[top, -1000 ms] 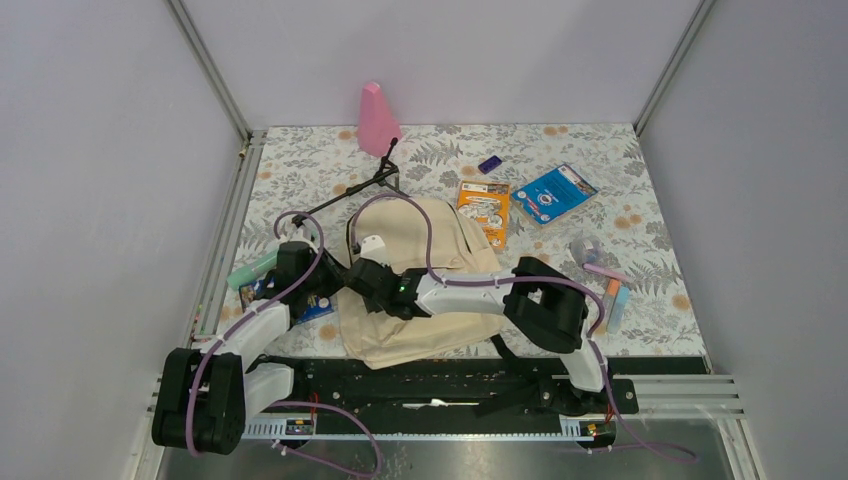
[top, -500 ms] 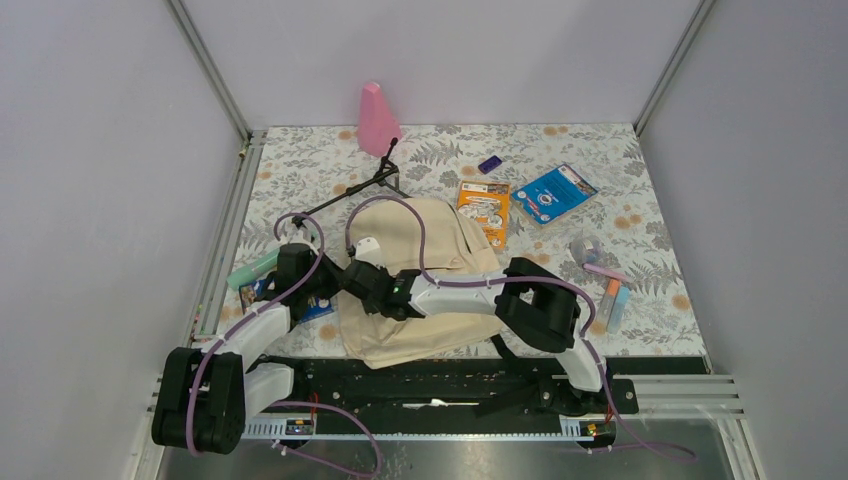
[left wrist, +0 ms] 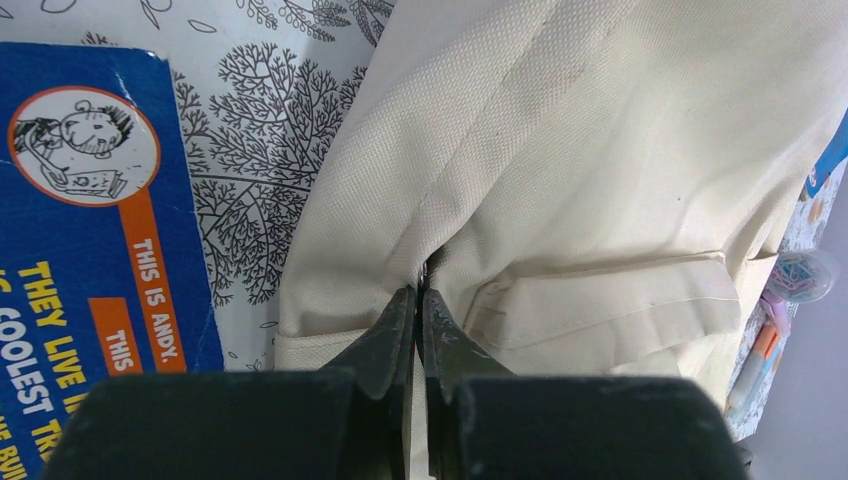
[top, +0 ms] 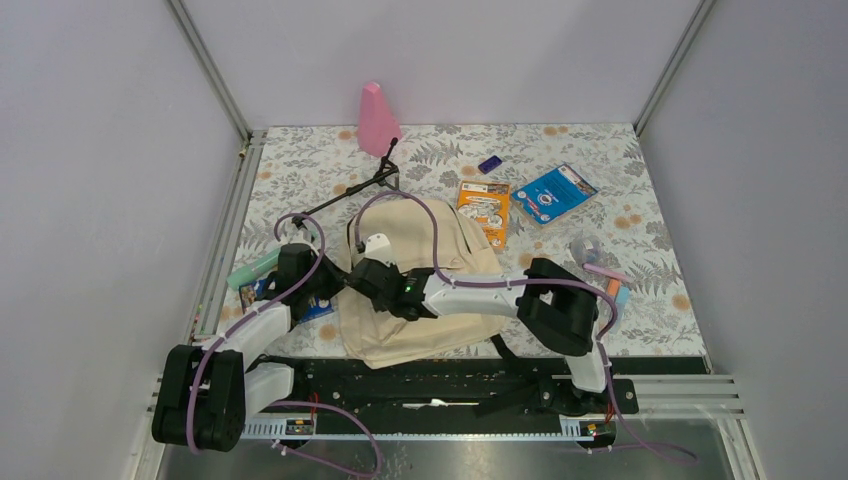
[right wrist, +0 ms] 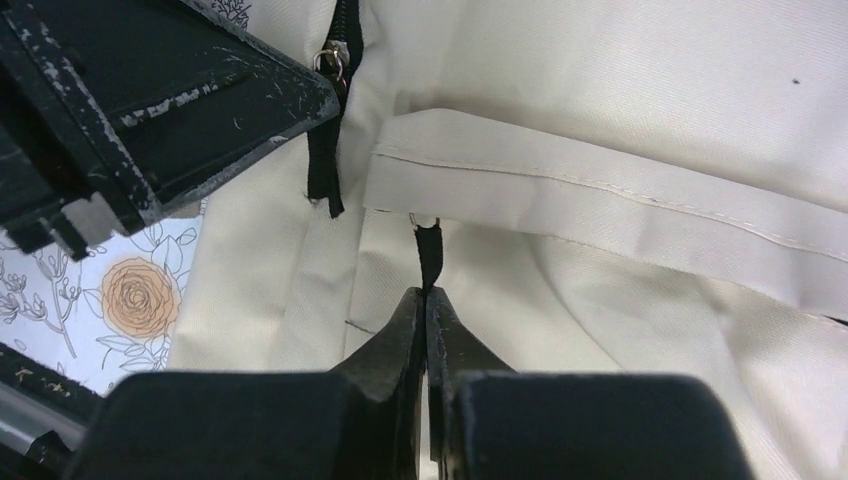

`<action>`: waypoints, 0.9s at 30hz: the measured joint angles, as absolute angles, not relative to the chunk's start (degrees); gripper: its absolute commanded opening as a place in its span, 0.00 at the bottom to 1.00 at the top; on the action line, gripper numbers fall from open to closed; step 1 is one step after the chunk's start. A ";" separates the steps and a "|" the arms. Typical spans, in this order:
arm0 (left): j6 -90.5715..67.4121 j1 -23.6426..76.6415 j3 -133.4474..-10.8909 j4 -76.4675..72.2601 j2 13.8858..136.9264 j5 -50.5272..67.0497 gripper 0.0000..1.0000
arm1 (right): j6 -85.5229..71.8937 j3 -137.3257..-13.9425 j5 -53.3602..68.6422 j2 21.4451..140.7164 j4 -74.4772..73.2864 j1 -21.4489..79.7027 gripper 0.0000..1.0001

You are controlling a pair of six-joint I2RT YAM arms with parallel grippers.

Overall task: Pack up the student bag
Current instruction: Unzip the student bag at the center of the board.

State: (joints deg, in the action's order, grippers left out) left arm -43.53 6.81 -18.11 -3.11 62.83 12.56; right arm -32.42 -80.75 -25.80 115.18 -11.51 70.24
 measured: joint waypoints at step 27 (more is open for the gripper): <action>-43.53 4.47 -18.11 -2.02 62.74 13.47 0.00 | -30.48 -75.92 -24.27 106.54 -14.57 67.37 0.00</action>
State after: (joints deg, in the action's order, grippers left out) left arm -43.53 4.47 -18.11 -2.02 62.74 13.47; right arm -30.48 -75.92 -24.27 106.54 -14.57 67.37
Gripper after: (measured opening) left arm 0.010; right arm 0.020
